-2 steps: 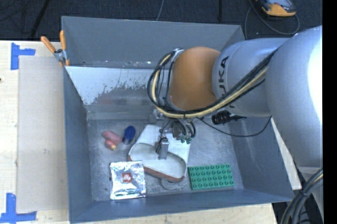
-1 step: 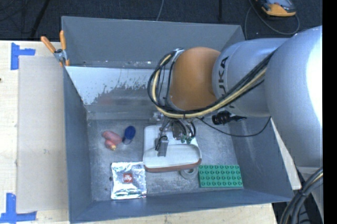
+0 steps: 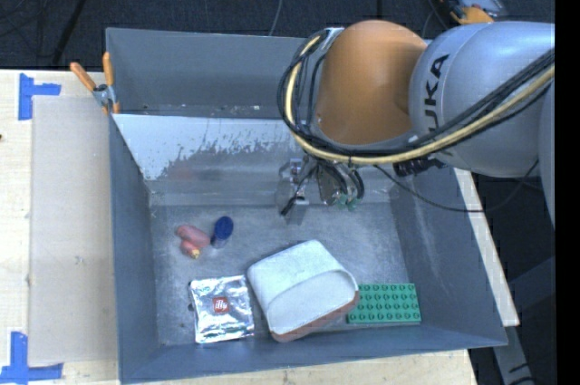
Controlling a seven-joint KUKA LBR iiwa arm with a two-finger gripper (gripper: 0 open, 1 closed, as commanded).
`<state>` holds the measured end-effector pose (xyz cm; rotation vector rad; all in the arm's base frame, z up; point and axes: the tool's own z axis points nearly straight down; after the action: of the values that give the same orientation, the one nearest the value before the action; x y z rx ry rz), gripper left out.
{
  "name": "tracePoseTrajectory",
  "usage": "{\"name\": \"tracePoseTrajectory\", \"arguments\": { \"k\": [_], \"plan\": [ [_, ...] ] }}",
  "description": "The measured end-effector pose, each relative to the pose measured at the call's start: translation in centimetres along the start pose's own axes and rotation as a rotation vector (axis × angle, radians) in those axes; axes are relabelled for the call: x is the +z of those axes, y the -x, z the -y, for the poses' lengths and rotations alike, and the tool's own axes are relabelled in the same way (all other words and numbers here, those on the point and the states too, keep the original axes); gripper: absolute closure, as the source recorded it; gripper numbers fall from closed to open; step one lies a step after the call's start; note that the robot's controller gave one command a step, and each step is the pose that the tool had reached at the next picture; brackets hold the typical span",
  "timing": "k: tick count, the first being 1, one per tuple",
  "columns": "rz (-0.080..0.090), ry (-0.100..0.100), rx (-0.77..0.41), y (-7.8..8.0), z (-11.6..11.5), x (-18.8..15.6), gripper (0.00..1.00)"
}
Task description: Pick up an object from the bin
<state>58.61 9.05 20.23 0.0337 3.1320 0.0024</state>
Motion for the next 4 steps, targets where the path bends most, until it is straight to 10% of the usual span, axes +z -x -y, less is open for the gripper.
{"name": "tracePoseTrajectory", "arguments": {
  "k": [1, 2, 3, 4],
  "plan": [
    [-0.022, -0.004, 0.112, -8.4, -2.7, 8.2, 1.0],
    [-0.012, -0.002, 0.115, -8.0, -2.6, 7.9, 0.0],
    [-0.014, 0.003, -0.232, -4.4, -2.9, 13.2, 0.0],
    [-0.011, 0.004, -0.671, -7.4, -9.7, 13.2, 0.0]
  ]
}}
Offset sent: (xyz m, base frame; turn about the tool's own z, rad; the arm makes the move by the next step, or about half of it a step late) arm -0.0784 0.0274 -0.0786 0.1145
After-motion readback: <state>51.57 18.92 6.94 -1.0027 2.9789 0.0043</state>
